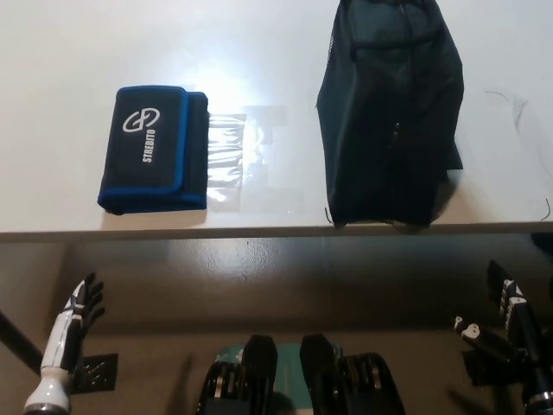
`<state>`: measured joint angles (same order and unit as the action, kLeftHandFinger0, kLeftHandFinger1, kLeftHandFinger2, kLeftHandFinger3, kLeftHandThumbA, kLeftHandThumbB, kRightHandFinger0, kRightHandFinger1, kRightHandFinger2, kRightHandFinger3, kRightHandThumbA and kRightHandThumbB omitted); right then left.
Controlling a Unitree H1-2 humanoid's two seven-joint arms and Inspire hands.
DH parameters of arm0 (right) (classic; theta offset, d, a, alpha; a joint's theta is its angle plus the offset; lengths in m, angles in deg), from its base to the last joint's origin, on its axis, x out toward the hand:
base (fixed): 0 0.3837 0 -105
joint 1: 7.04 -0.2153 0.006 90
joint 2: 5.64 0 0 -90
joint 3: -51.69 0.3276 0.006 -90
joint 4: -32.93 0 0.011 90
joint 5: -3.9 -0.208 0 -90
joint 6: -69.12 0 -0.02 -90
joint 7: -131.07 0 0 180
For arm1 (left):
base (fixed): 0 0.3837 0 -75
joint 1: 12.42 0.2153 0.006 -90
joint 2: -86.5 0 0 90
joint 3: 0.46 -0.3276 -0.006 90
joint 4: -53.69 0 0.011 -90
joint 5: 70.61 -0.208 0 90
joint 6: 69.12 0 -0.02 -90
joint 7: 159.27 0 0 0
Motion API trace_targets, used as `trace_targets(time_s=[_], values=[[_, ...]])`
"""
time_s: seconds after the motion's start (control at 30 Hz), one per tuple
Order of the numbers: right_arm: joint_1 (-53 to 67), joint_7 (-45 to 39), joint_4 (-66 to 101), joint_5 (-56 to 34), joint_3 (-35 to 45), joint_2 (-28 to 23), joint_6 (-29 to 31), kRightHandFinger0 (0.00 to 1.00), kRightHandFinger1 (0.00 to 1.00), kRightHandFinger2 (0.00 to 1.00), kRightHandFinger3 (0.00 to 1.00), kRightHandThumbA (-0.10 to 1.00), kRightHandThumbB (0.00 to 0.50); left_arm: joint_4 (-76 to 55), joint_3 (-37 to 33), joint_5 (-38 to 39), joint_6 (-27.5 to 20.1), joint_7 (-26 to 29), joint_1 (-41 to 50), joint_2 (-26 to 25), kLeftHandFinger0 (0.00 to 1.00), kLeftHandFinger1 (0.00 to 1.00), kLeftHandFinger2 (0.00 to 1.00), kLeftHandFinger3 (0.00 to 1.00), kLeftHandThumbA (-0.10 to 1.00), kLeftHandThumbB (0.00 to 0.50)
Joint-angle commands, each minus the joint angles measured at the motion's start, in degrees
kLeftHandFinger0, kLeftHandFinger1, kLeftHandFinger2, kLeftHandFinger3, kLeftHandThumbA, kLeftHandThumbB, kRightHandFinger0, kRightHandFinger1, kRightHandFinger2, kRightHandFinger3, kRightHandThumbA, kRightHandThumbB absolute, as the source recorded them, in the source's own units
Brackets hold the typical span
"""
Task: Use both hands to pick up the lunch bag on the right hand side and smoothly move it near the note book on the left hand side
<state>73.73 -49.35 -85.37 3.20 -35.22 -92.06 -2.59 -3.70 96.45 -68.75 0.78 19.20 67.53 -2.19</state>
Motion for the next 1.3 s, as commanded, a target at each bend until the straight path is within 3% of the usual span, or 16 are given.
trace_targets(time_s=[0.0,0.43,0.7,0.87,0.93,1.0,1.17,1.27], values=[[-1.96,-2.93,0.43,-3.04,0.99,-1.56,5.89,1.0,1.0,1.0,1.0,1.0,0.22,-0.34,0.23,0.86,-5.87,-1.68,-1.86,-2.23,1.0,1.0,1.0,1.0,1.0,0.337],[-0.13,-3.34,2.63,-1.34,0.81,-2.96,8.45,1.0,1.0,1.0,1.0,1.0,0.229,-4.05,-1.94,-2.87,-5.84,-2.0,-0.49,-4.45,1.0,1.0,1.0,1.0,1.0,0.355],[1.19,-3.84,4.74,-1.75,0.94,-2.99,8.54,1.0,1.0,1.0,1.0,1.0,0.254,-8.2,-2.18,-2.73,-3.72,-2.75,1.34,-4.99,1.0,1.0,1.0,1.0,1.0,0.325],[2.29,-4.51,6.66,-2.23,0.88,-3.14,8.56,1.0,1.0,1.0,1.0,1.0,0.255,-10.23,-1.88,-0.92,-5.38,-3.95,2.81,-4.77,1.0,1.0,1.0,1.0,1.0,0.293],[2.98,-4.14,7.58,-1.88,1.04,-3.04,8.44,1.0,1.0,1.0,1.0,1.0,0.279,-11.59,-1.89,-0.45,-6.41,-4.43,3.93,-4.6,1.0,1.0,1.0,1.0,1.0,0.33],[3.99,-3.76,9.09,-1.38,1.12,-2.87,8.44,1.0,1.0,1.0,1.0,1.0,0.264,-13.74,-1.9,-0.41,-6.02,-4.57,5.21,-4.39,1.0,1.0,1.0,1.0,1.0,0.363],[5.6,-3.01,11.36,-0.82,1.78,-2.57,8.64,1.0,1.0,1.0,1.0,1.0,0.257,-22.01,-2.41,-0.66,-3.44,-4.93,8.39,-3.71,1.0,1.0,1.0,1.0,1.0,0.383],[6.63,-2.71,13.33,-0.79,2.21,-2.36,8.64,1.0,1.0,1.0,1.0,1.0,0.259,-27.24,-2.62,-0.43,-3.57,-5.02,10.09,-3.31,1.0,1.0,1.0,1.0,1.0,0.358]])
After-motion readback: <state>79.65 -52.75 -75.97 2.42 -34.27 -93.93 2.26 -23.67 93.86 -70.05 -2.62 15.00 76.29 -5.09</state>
